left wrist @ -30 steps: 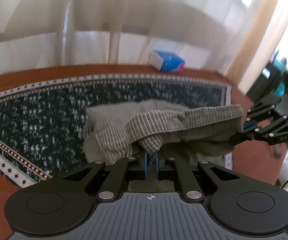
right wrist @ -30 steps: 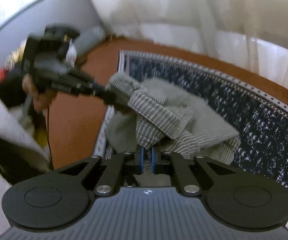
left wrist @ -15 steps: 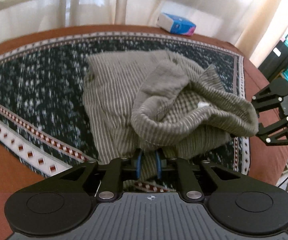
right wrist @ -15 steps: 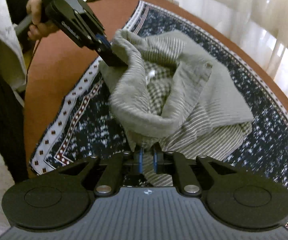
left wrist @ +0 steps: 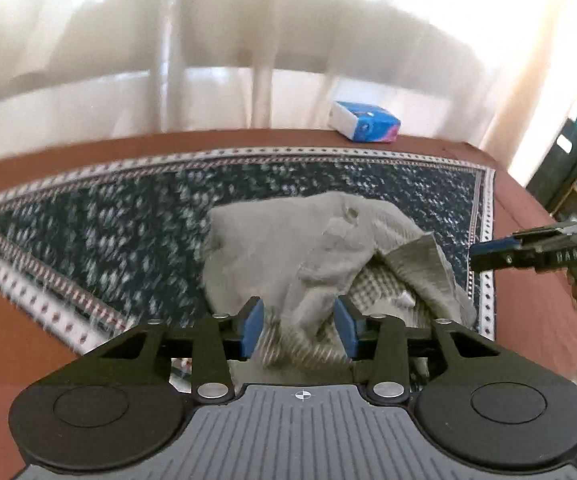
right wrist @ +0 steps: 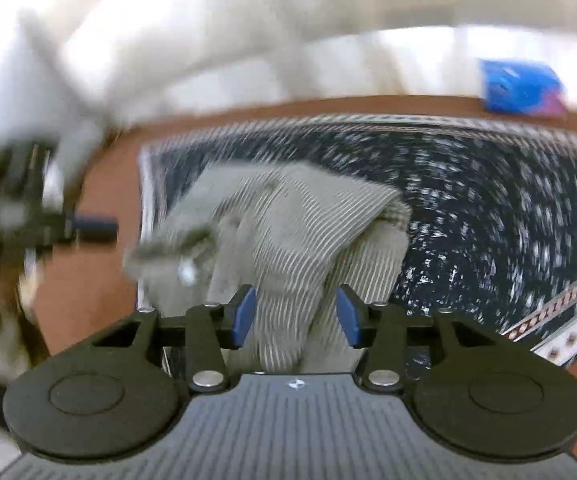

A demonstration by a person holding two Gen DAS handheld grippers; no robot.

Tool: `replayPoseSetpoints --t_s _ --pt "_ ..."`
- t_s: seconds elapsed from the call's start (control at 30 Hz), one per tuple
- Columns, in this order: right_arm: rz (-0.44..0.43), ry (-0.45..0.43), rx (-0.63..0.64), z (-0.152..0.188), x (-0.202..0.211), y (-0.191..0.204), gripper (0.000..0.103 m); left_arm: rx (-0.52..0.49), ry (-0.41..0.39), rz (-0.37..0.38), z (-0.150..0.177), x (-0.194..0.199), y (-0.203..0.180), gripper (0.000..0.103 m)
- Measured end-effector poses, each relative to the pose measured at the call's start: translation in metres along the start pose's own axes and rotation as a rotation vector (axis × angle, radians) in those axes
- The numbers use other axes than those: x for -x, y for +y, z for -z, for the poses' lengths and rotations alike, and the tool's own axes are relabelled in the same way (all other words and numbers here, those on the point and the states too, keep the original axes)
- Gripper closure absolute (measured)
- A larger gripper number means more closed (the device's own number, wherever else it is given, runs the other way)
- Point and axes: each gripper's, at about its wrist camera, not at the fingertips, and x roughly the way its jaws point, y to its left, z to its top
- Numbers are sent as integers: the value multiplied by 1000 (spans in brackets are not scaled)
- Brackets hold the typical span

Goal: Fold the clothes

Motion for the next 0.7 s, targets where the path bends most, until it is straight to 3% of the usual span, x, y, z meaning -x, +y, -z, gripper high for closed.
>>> replayPoseSetpoints --t_s 0.17,0.33,0.37,0.4,0.43,0.47,0.63,0.7 --pt "-14 -61 -171 4 -17 -10 53 -41 56 -51 3 -34 -11 45" --pt "-15 -24 -223 14 -34 -14 53 -15 72 -75 12 -39 -8 44" --pt "-18 -14 -231 16 -36 -15 53 -21 78 -75 14 -40 -9 49" --pt "-34 0 -241 18 -39 -15 65 -22 86 -69 16 -41 -8 66" --pt "-56 15 -251 17 -41 -17 79 -19 97 -60 18 -43 -8 95" --pt "-76 30 -260 16 -44 -18 97 -17 108 -51 20 -44 -7 98" --pt "-47 -34 -203 -7 -18 -18 99 -59 112 -38 29 -38 -15 100" --pt "-4 -20 -165 -12 -18 -23 99 -51 119 -37 33 -44 -15 100"
